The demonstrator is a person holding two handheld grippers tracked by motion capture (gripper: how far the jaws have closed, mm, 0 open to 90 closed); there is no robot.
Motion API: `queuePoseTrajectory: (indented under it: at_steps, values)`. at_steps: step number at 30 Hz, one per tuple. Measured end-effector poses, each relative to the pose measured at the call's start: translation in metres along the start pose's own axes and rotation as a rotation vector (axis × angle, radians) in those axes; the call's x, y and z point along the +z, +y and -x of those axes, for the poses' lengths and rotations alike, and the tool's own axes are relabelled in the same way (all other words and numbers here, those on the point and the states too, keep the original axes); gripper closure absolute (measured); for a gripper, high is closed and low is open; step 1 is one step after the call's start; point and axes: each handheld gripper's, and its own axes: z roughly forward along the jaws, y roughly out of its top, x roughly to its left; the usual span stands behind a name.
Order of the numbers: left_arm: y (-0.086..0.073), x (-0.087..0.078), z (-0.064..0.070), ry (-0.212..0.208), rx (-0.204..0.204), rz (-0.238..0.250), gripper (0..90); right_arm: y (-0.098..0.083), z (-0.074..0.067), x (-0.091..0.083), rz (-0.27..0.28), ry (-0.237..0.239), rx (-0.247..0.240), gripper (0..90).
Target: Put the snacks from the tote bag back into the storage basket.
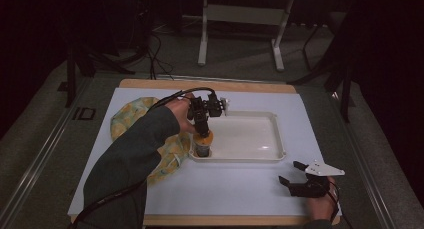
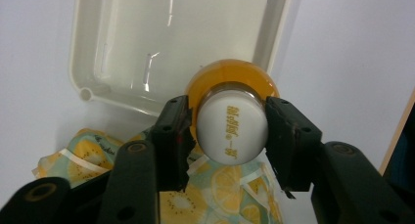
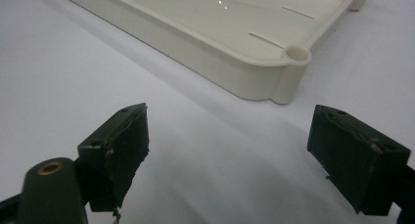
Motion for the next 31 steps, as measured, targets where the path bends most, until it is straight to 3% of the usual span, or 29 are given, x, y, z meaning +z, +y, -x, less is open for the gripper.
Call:
queuePoseTrajectory:
  at_steps: [10,19,31]
  values:
    - [-0.007,-0.013,-0.001,-0.006,-0.016,0.052,52.1,0.000,0.000,0.000,0.001,-0.001,0.000,15.1]
    - [-0.015,-0.018,-0.002,-0.011,-0.016,0.056,53.2,0.000,0.000,0.000,0.001,-0.001,-0.003,15.1]
    - [-0.041,-0.027,-0.004,-0.012,-0.042,0.093,53.8,0.000,0.000,0.000,0.000,0.000,0.000,15.1]
